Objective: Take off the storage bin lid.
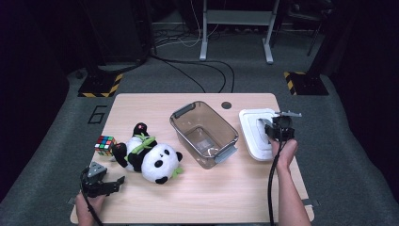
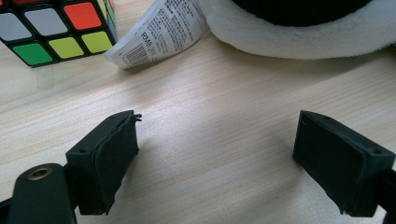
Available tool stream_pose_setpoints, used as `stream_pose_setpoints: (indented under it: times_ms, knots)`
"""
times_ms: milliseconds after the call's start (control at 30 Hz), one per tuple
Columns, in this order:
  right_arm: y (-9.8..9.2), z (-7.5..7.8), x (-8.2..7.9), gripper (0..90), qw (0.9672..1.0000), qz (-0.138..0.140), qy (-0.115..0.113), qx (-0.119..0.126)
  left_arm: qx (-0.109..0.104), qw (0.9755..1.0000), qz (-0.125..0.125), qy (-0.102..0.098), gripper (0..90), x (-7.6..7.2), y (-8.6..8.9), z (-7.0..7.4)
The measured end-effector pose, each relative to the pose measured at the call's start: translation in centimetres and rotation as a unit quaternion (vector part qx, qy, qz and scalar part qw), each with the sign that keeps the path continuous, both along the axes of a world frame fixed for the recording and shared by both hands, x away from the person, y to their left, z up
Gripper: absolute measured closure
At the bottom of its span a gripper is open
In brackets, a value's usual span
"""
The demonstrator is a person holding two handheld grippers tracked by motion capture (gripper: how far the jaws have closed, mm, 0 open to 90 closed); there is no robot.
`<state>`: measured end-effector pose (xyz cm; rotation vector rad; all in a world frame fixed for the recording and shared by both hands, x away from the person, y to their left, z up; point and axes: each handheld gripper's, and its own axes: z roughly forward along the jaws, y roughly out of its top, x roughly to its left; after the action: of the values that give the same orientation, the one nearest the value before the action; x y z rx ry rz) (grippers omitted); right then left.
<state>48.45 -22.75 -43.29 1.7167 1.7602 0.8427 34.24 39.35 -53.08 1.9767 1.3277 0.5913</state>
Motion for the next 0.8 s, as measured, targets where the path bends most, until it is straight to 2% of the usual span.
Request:
stream_pose_setpoints:
  times_ms: [367,600,800]
  knots:
    - [0.3,-1.8,0.1,66.9,0.9996,-0.026,0.007,0.008,0.0,1.0,0.0,-0.001,13.4,0.0,0.0,0.0]
    - [0.5,-3.1,0.3,66.8,0.9992,-0.04,0.007,-0.006,0.0,1.0,-0.001,-0.001,13.6,0.0,0.0,0.0]
    - [0.7,-4.0,0.6,66.8,0.9988,-0.041,0.02,-0.015,-0.003,1.0,0.002,0.0,13.6,0.0,-0.1,0.0]
